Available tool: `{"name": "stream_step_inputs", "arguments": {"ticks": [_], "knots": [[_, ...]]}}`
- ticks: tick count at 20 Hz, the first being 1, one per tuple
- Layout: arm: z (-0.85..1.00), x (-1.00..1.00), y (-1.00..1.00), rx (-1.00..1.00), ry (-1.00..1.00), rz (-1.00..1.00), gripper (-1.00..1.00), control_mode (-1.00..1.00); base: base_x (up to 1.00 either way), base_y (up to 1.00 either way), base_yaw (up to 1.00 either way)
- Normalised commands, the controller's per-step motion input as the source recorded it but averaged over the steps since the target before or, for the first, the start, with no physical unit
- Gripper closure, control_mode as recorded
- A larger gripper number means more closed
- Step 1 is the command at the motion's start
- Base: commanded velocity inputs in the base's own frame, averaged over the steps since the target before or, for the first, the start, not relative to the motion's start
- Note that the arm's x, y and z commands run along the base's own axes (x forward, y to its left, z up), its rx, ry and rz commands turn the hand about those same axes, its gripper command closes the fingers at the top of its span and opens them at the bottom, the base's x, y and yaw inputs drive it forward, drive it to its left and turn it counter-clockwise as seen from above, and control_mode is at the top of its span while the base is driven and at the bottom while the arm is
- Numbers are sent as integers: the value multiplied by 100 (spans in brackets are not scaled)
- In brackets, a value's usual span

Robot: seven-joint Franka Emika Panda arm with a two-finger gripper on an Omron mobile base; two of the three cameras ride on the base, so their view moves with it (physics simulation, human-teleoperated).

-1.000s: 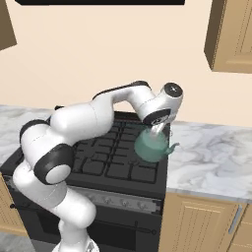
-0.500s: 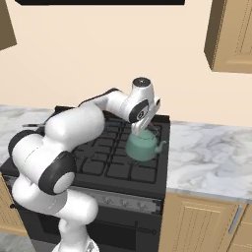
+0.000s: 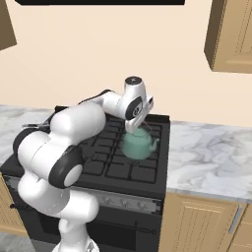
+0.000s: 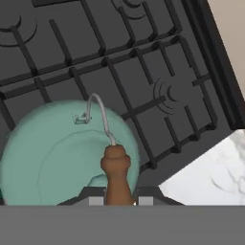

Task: Pick the kettle from the counter and place it on a stove burner. Then turn the burner on.

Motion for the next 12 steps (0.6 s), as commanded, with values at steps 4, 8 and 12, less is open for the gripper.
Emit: {"name": "stream_step_inputs", "arguments": {"ticks": [4,8,12], "knots": [[-9,28,26,-5,4,-1,100,-100,0,0,0],[-15,14,10,-13,2,0,100,-100,0,0,0],[-32,12,13,-13,3,0,100,-100,0,0,0]]}}
